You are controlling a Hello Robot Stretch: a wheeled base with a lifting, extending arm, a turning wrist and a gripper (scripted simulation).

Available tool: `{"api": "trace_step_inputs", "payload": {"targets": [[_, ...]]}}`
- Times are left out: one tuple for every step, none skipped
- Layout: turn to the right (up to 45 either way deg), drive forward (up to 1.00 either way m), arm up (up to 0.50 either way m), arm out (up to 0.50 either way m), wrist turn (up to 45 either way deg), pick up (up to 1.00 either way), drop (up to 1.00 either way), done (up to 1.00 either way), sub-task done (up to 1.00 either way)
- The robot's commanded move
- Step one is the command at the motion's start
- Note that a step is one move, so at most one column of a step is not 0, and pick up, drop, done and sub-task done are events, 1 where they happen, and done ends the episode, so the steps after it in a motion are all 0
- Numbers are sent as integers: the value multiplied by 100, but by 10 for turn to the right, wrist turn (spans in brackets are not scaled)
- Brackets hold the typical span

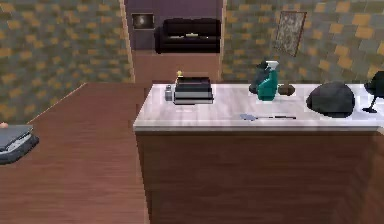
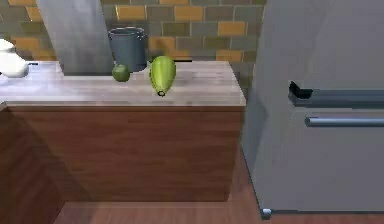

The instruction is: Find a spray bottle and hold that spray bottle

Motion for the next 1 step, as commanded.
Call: {"api": "trace_step_inputs", "payload": {"targets": [[240, 0, 0, 0, 0, 0, 0, 0, 0]]}}
